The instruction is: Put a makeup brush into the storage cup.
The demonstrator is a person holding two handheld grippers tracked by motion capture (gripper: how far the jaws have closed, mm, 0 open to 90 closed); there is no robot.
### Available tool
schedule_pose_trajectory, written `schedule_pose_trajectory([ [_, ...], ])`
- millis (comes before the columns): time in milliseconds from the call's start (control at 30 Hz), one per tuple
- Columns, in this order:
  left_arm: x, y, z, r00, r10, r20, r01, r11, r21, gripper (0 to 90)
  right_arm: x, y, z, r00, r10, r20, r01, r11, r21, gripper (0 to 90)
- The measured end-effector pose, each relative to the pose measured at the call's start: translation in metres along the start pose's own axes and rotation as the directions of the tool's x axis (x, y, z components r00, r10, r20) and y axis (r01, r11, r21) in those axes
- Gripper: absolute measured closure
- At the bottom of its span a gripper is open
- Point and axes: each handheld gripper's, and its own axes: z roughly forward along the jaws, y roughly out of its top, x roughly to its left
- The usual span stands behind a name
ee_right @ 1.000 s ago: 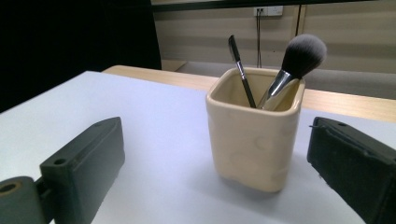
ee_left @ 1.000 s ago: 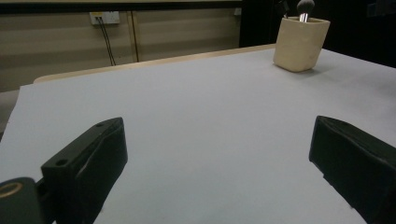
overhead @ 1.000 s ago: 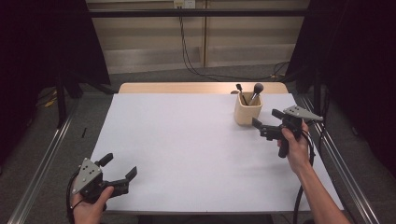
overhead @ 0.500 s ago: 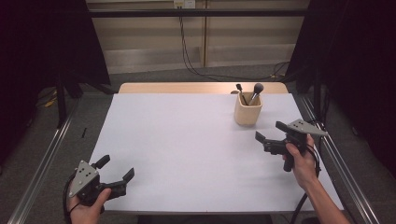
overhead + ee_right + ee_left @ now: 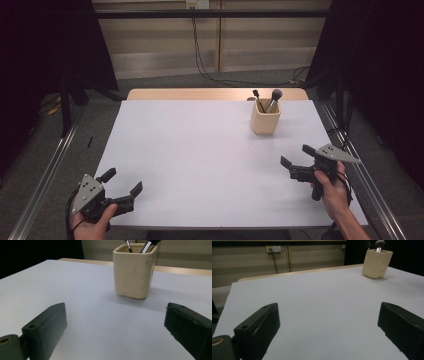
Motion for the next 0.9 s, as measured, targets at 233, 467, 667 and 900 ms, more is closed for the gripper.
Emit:
schedule_pose_trajectory([
  [233, 0.0, -0.001, -0.001, 1.0, 0.004, -0.004, -0.004, 1.0, 0.008, 3.6, 0.008, -0.009, -0.013, 0.9999, -0.013, 0.005, 0.013, 1.0, -0.008, 4.2],
  [467, 0.0, -0.001, -0.001, 1.0, -0.003, -0.009, 0.003, 0.9999, 0.014, 3.5, 0.008, -0.015, -0.02, 0.9993, -0.036, 0.002, 0.036, 0.999, -0.009, 3.9],
  [667, -0.001, -0.002, -0.002, 0.9999, -0.007, -0.013, 0.007, 0.9999, 0.015, 3.5, 0.01, -0.021, -0.023, 0.9993, -0.034, -0.013, 0.034, 0.999, 0.011, 3.2],
  [900, 0.002, -0.002, -0.004, 0.9996, -0.008, -0.028, 0.009, 0.9997, 0.021, 3.5, 0.01, -0.022, -0.018, 0.999, -0.039, -0.02, 0.039, 0.999, 0.019, 3.3],
])
